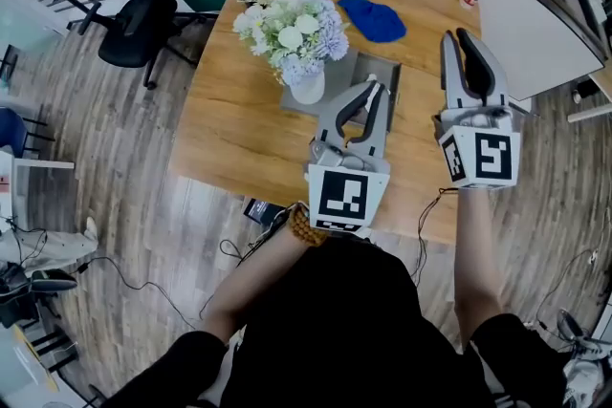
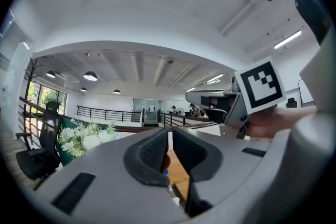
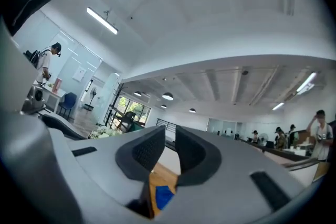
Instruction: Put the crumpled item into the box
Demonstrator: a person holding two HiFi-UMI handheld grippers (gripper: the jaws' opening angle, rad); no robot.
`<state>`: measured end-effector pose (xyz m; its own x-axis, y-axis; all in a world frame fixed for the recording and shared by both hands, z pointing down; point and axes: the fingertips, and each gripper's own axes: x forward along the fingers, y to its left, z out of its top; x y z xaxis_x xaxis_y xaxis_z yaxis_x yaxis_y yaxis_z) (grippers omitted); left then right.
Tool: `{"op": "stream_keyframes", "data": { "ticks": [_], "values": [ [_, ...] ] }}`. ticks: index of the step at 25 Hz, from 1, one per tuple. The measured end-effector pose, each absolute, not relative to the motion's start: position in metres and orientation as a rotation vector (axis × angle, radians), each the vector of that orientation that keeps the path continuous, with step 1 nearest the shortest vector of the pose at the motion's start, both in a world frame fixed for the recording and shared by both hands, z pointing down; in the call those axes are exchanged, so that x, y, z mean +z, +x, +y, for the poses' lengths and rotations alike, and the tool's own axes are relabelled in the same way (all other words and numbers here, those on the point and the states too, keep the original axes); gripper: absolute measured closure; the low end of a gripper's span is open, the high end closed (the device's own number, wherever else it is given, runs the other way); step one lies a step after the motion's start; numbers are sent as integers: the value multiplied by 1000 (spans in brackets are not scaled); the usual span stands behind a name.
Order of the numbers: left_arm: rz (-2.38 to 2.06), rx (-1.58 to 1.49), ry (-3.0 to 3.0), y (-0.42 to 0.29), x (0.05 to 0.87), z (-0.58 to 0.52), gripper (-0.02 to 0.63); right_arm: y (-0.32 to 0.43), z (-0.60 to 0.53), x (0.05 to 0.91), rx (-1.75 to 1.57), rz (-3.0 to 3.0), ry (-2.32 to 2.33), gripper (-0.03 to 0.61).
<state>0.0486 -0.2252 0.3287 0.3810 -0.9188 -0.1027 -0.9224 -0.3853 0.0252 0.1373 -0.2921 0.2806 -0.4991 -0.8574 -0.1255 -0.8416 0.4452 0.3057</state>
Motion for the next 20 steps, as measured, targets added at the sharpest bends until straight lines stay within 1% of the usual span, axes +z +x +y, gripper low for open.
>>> {"op": "stream_keyframes", "data": {
  "ticks": [4, 7, 11, 20],
  "values": [
    [1697, 173, -2552, 52, 319, -222, 571, 140, -266, 261, -475, -2708, 1633, 533],
    [1694, 187, -2545, 54, 317, -218, 571, 143, -249, 258, -419, -2748, 1691, 554],
    [1702, 193, -2540, 54, 318, -212, 571, 138, -237, 277, -398, -2719, 1678, 572],
    [1718, 198, -2520, 53, 330, -199, 571, 119, -207, 314, -388, -2669, 1609, 574]
  ]
}}
